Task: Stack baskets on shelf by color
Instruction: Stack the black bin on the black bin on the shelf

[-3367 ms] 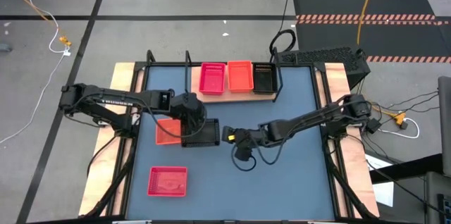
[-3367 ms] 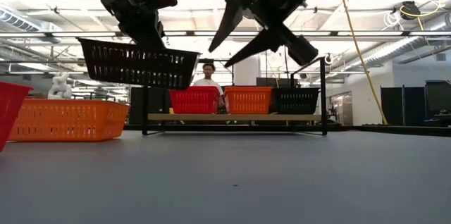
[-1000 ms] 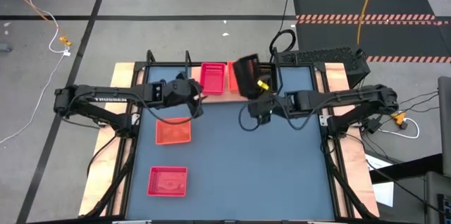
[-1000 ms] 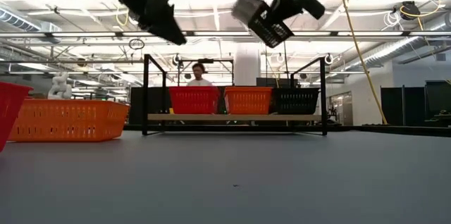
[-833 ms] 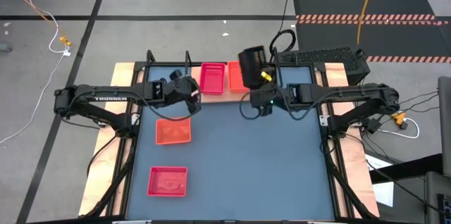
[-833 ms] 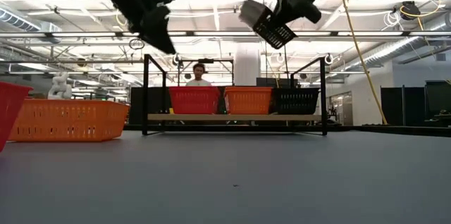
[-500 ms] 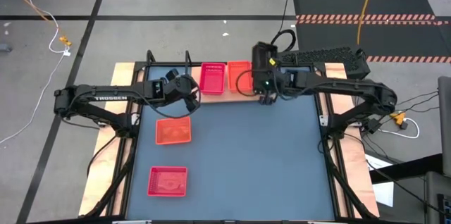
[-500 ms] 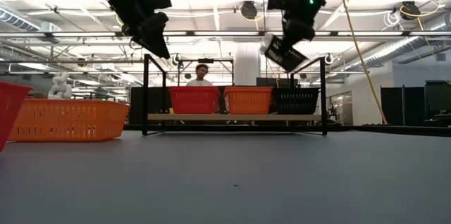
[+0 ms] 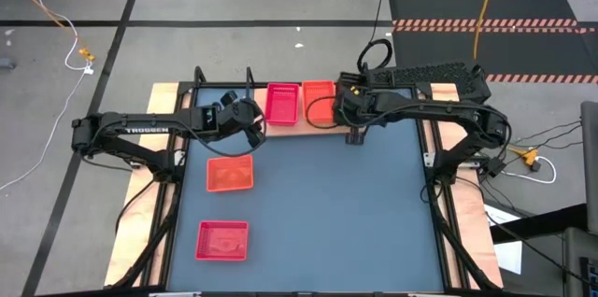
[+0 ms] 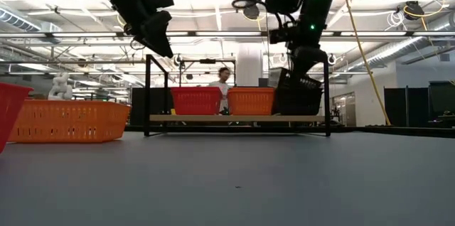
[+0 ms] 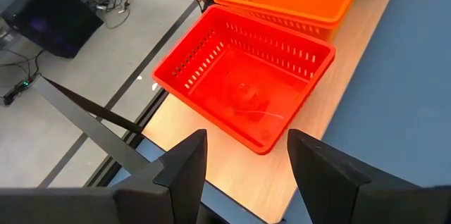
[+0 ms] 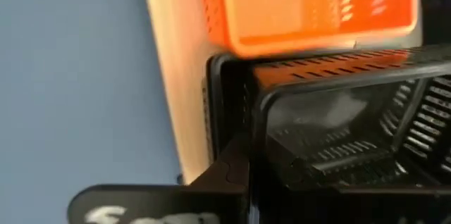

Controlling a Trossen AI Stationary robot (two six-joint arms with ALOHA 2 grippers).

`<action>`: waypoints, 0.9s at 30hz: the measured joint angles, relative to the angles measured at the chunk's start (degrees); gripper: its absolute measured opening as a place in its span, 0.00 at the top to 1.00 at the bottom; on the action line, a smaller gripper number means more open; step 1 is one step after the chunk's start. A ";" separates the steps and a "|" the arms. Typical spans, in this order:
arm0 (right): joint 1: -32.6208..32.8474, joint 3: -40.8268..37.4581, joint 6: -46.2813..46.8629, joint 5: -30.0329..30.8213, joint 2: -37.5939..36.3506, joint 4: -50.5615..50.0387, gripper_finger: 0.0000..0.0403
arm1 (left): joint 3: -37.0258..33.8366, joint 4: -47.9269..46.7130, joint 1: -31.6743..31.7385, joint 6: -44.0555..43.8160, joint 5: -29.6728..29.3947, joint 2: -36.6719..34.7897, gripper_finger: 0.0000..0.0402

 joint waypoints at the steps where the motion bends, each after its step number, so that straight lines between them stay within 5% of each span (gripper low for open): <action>1: 0.01 0.00 0.32 0.01 0.09 -0.66 1.00 | 0.00 0.09 0.00 0.00 0.00 0.00 0.50; 18: -0.78 0.00 4.26 -3.68 2.03 -0.08 0.99 | 0.00 0.42 0.00 -0.79 0.00 0.00 0.50; 27: -2.01 0.02 6.46 -2.35 0.84 4.56 0.81 | 0.00 -1.80 -0.07 -0.76 0.02 0.00 0.50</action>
